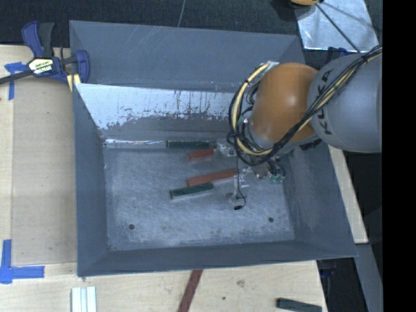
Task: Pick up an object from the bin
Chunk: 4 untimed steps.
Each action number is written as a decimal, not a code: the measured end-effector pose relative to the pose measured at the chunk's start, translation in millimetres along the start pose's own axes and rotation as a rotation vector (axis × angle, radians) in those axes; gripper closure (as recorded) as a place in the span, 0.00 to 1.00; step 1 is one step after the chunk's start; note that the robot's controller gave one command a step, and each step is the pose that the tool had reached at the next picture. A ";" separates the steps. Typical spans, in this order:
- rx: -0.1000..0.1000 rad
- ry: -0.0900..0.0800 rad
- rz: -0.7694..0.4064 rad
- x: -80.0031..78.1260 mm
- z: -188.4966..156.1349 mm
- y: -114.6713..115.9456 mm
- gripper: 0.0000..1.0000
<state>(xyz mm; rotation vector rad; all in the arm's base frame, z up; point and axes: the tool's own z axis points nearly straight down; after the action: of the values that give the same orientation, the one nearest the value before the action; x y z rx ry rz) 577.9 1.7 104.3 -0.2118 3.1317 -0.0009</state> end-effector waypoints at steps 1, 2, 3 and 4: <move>-0.001 0.000 0.033 1.6 20.4 12.9 0.00; 0.000 -0.003 0.058 -7.0 32.7 18.7 1.00; 0.000 -0.003 0.058 -7.0 32.7 18.7 1.00; 0.000 -0.001 0.058 -6.1 29.4 18.8 1.00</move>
Offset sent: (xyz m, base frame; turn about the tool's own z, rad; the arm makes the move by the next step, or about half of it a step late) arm 0.0028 0.0202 -0.0343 0.0577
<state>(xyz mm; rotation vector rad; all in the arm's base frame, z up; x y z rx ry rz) 581.5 21.2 74.9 -0.1213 3.1358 -0.0008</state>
